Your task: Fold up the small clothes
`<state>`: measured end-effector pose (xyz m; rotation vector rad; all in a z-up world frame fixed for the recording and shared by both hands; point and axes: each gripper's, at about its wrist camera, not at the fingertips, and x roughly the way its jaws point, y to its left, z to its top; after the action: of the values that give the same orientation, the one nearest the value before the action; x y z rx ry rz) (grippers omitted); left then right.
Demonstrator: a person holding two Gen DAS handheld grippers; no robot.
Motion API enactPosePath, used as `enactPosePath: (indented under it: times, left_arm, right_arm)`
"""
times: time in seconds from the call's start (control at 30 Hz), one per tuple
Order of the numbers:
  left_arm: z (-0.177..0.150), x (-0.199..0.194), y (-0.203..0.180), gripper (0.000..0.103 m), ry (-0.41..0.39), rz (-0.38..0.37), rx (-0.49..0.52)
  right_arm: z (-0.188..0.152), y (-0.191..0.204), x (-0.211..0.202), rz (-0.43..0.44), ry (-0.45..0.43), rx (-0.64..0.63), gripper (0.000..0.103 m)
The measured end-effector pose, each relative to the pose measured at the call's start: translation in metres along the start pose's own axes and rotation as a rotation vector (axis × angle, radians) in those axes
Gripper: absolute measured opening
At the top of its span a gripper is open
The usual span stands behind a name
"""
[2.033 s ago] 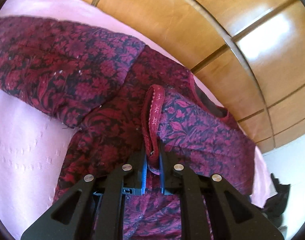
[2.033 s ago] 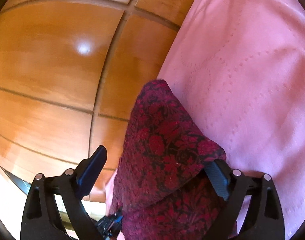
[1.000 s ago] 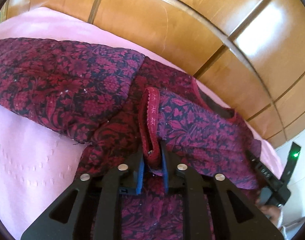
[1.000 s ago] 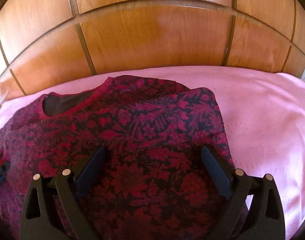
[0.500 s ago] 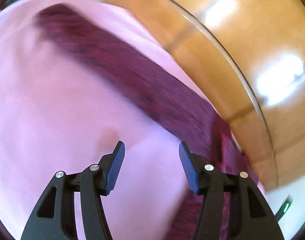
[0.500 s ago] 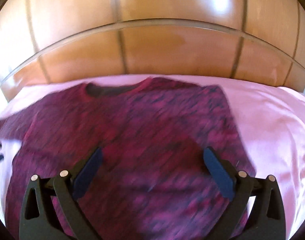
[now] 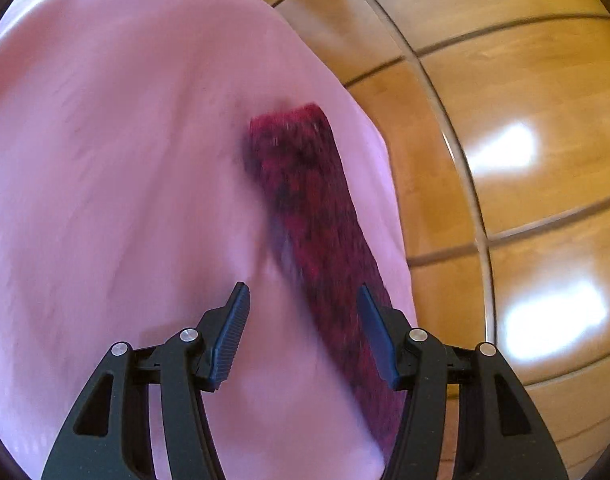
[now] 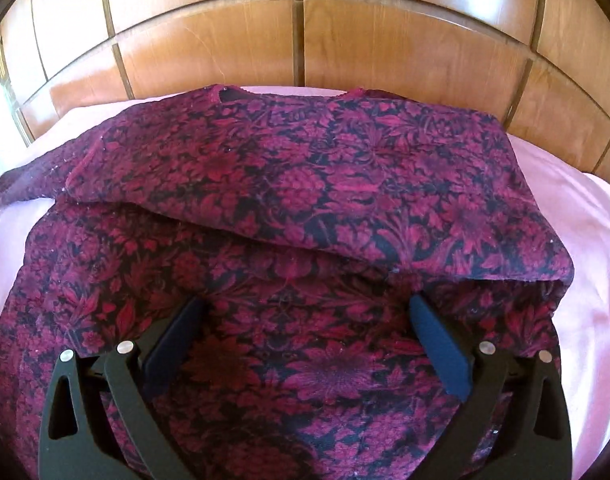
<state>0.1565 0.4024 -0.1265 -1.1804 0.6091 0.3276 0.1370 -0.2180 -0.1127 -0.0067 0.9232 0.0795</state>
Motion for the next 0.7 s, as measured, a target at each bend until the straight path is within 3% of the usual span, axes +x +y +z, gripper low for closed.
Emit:
enactPosePath:
  times: [0.1,0.17,0.27,0.33,0.43,0.57,0.7]
  left_arm:
    - [0.011,0.011,-0.007,0.053,-0.018,0.025,0.025]
    - [0.017,0.022,-0.010,0.030,-0.012,0.050,0.036]
    - [0.017,0.035,-0.020,0.011,0.009,0.094,0.071]
    - [0.013,0.028,-0.033,0.011,-0.010,0.083,0.131]
    - [-0.005,0.010,-0.066,0.010,-0.020,0.000,0.247]
    - [-0.054,-0.009,-0.121,0.010,-0.009,-0.110,0.435]
    - [-0.120,-0.011,-0.162,0.010,0.036,-0.161,0.611]
  right_arm:
    - [0.001,0.002,0.000,-0.008,-0.006,-0.006,0.101]
    - [0.000,0.003,0.000,-0.015,-0.009,-0.010,0.101]
    - [-0.003,0.004,-0.004,-0.017,-0.010,-0.012,0.101]
    - [-0.003,0.004,-0.004,-0.017,-0.011,-0.013,0.101]
    - [-0.003,0.003,-0.003,-0.016,-0.012,-0.013,0.101]
    - [-0.003,0.003,-0.003,-0.015,-0.014,-0.013,0.101]
    - [-0.003,0.002,-0.003,-0.010,-0.016,-0.009,0.101]
